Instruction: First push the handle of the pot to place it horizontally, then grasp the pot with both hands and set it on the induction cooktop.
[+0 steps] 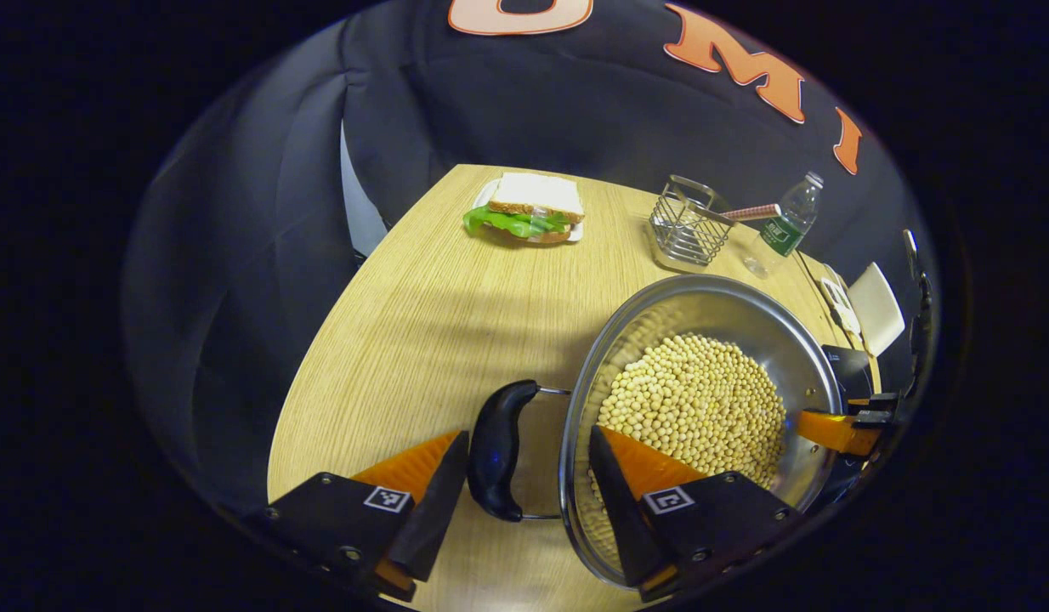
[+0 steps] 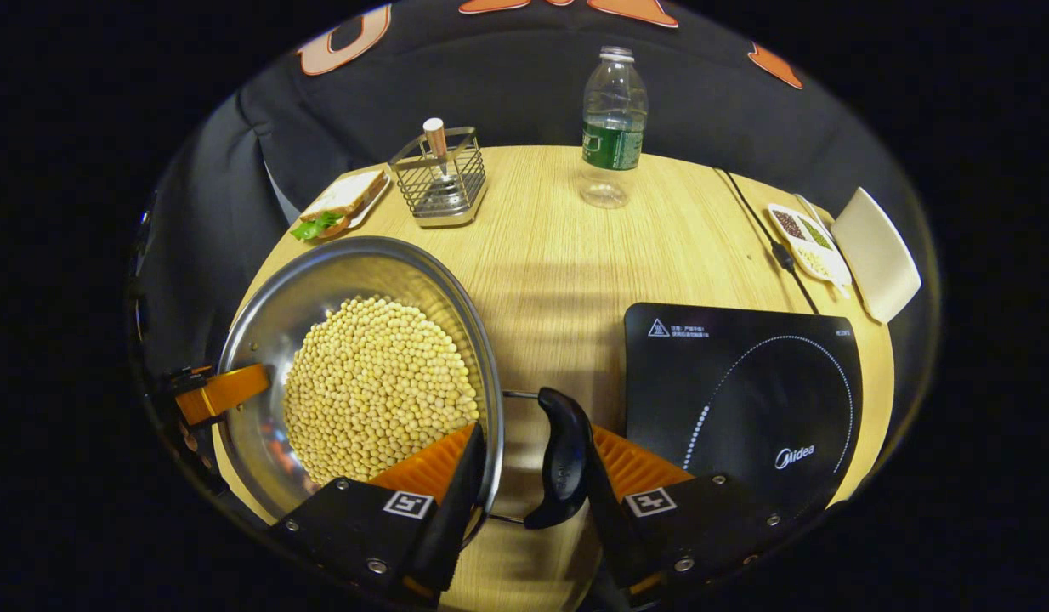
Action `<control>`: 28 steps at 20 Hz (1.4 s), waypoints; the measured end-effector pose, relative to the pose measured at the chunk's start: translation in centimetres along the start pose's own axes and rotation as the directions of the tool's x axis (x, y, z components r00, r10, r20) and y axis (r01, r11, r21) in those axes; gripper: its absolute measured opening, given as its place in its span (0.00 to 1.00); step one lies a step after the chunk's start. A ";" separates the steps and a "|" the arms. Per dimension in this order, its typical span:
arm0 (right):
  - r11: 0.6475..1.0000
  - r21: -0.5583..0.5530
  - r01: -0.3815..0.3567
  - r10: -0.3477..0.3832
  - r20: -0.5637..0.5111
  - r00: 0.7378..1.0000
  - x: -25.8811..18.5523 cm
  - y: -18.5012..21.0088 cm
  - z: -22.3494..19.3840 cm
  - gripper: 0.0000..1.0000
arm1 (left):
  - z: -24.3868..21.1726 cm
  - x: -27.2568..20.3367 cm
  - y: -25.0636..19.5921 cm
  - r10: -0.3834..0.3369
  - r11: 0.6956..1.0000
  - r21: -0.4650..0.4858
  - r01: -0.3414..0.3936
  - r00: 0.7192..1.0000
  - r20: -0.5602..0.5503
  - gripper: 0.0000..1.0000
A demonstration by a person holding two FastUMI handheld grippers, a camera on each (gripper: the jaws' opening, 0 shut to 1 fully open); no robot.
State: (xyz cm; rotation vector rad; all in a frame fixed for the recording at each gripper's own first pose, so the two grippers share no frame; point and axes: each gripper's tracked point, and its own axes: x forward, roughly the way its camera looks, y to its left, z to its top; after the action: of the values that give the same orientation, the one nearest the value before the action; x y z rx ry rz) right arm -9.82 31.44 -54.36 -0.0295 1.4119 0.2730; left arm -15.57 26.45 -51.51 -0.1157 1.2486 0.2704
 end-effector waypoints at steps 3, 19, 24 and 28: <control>0.997 0.065 -0.047 0.047 -0.011 0.999 0.3 0.3 -0.2 0.65 | -0.1 0.1 -0.6 -0.009 1.000 -0.027 0.010 1.000 0.022 0.71; 0.992 0.120 -0.040 0.031 0.076 0.997 -0.5 -0.8 0.7 0.51 | 0.8 0.1 -0.3 0.100 0.995 -0.008 -0.100 0.979 0.179 0.61; 0.990 0.136 -0.035 0.016 0.134 0.991 -1.8 -2.0 1.1 0.51 | 1.2 0.2 -0.2 0.089 0.996 0.010 -0.093 0.973 0.213 0.61; 0.986 0.162 -0.041 0.012 0.176 0.984 -2.5 -2.3 1.2 0.52 | 1.7 0.2 0.0 0.079 0.994 0.054 -0.095 0.966 0.245 0.61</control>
State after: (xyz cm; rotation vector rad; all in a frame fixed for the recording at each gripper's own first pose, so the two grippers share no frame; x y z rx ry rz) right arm -8.51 28.99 -52.01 0.1469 1.2564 0.1752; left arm -13.94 26.83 -51.13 0.0284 1.0192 0.3099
